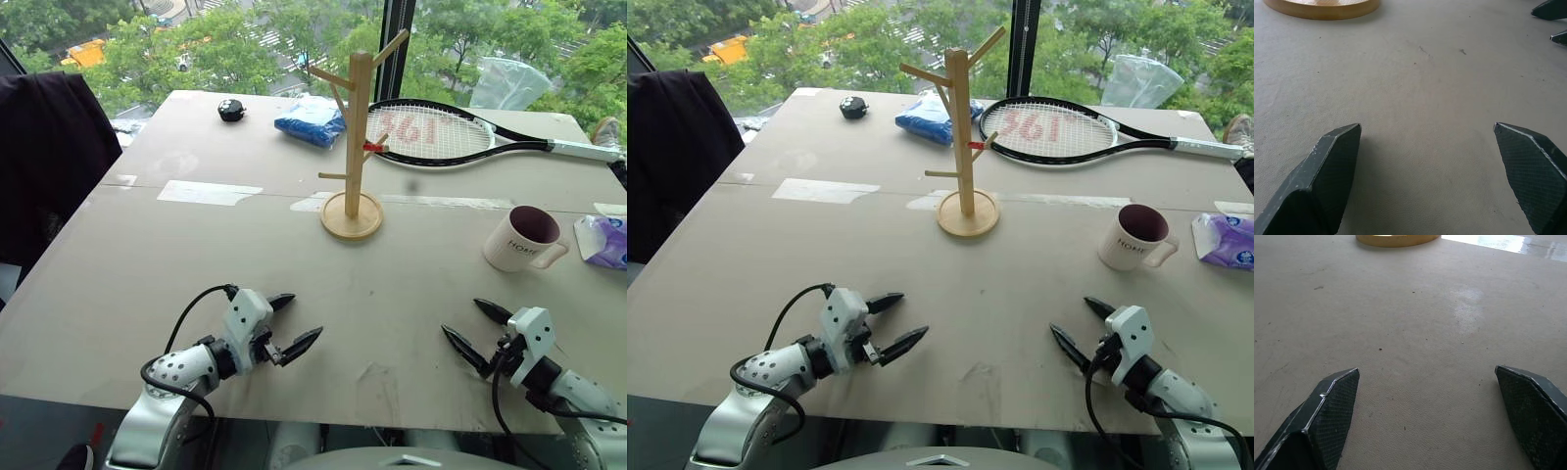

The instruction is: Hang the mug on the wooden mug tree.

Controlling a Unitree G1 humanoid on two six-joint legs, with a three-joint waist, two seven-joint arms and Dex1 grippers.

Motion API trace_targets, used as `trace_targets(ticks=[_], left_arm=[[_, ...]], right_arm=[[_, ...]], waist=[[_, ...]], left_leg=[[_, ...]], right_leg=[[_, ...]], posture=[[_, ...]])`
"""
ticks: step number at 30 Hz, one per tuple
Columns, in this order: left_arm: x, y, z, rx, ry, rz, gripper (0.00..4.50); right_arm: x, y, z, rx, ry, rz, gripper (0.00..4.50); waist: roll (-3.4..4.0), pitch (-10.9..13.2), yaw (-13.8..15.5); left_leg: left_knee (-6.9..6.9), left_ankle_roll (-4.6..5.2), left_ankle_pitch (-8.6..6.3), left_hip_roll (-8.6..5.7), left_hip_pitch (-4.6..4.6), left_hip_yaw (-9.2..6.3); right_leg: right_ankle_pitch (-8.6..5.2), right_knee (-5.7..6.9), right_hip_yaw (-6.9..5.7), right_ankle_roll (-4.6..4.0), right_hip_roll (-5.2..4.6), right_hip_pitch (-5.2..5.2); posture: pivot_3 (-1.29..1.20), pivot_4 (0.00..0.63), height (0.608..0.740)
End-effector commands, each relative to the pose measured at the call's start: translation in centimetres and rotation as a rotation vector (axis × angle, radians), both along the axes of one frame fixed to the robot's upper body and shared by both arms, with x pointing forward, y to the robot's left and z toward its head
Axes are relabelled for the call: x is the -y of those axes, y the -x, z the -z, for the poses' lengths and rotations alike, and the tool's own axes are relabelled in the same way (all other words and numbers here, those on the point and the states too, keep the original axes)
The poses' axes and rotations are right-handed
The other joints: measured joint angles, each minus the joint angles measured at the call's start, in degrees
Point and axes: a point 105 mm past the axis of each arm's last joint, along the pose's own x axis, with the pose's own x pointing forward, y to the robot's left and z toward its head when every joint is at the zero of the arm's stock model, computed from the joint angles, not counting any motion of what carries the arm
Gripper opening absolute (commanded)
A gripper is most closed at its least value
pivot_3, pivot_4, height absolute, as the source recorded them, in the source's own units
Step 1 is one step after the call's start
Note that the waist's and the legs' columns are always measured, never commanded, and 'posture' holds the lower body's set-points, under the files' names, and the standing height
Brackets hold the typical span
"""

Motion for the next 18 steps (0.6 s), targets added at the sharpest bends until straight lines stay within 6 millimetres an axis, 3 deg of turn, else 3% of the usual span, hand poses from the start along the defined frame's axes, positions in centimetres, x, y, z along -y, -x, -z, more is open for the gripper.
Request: trace_targets(ticks=[1,18], left_arm=[[0.94,-0.12,-0.26,0.02,0.003,0.012,4.45],[1.53,-1.03,-1.02,0.051,0.021,0.016,4.45]], right_arm=[[0.11,-0.09,-0.98,0.039,0.002,0.012,4.5],[0.62,-0.32,-0.58,0.044,0.003,0.096,4.5]], waist=[[0.01,0.0,0.0],[-0.01,0.01,-0.06]], left_leg=[[0.0,0.01,0.0,0.0,0.0,0.0],[0.01,0.05,-0.03,-0.04,-0.04,0.03]], right_leg=[[0.0,0.0,0.01,0.0,0.0,0.0],[0.0,-0.01,0.15,0.0,0.01,-0.01]], posture=[[0.0,0.15,0.654],[0.0,0.15,0.654]])
